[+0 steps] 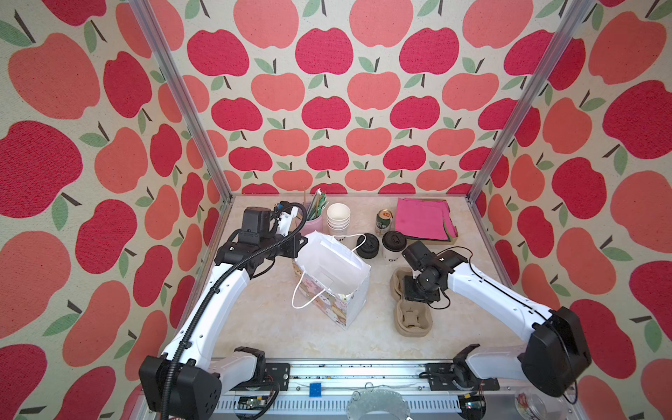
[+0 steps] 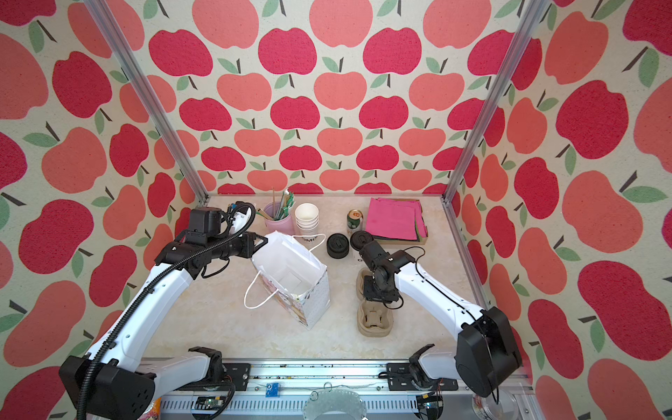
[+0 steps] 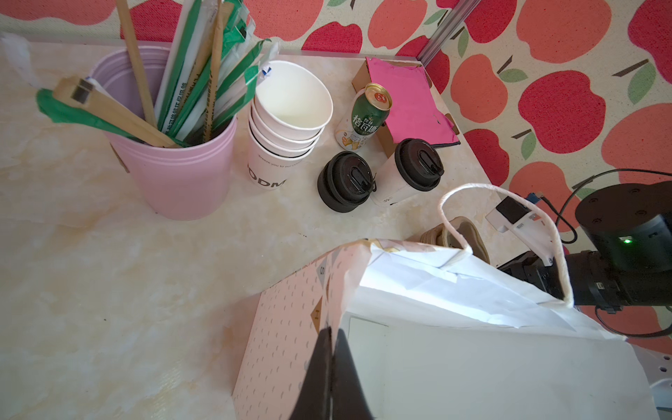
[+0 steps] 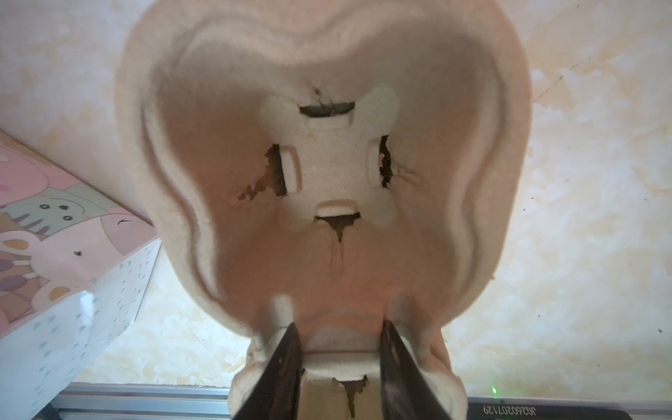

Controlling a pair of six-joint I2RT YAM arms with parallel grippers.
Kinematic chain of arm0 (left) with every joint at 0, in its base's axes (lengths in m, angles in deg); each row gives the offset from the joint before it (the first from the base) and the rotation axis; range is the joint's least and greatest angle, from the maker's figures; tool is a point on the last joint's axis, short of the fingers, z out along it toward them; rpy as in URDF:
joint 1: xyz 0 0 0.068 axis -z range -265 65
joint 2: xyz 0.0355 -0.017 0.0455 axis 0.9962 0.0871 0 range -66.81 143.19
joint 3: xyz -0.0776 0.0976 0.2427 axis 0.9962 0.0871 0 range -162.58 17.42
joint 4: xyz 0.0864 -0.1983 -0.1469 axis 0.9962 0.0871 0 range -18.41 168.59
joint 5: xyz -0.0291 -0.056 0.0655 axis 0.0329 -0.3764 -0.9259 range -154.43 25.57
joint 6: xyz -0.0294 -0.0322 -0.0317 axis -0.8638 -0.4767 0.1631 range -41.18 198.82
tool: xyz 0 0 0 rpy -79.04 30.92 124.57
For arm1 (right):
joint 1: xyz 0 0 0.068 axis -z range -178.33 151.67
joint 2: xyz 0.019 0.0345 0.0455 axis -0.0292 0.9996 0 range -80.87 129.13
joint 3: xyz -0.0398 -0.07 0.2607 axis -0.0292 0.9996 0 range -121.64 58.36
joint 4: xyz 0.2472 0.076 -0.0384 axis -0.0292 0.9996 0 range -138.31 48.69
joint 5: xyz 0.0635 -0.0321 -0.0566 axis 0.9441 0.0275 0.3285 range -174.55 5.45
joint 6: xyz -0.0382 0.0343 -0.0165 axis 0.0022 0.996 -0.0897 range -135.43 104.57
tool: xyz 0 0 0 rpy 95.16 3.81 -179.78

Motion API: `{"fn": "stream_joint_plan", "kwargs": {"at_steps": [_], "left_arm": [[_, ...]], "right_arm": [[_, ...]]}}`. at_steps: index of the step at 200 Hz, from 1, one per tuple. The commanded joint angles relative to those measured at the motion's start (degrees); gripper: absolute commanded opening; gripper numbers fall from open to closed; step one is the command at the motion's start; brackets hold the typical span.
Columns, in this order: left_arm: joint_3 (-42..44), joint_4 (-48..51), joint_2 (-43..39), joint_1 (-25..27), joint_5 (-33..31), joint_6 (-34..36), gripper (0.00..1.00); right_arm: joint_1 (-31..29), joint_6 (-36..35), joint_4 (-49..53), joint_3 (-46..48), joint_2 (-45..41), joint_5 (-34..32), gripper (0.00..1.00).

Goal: Pack the takeout coffee
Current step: 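Lift the top cup carrier off the stack with the right gripper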

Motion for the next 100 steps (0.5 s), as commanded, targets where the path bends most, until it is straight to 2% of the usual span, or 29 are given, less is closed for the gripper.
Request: {"fn": "stream_joint_plan", "kwargs": {"at_steps": [1,45,100], "left_arm": [[0.87,-0.28,0.06,0.39,0.58,-0.81,0.01],[0.87,-0.28,0.0,0.43,0.5,-0.77,0.0],[0.52,-0.09,-0.07,0.46,0.07,-0.75,0.0]], "right_arm": [[0.41,-1.43,2.1,-2.34,-1.89,-1.21,0.31],[0.41,-2.77,3.8,-4.93,-2.38,-2.51,0.31],[0.41,-8.51,4.86,-11.12,-5.22,-5.62,0.31]]}}
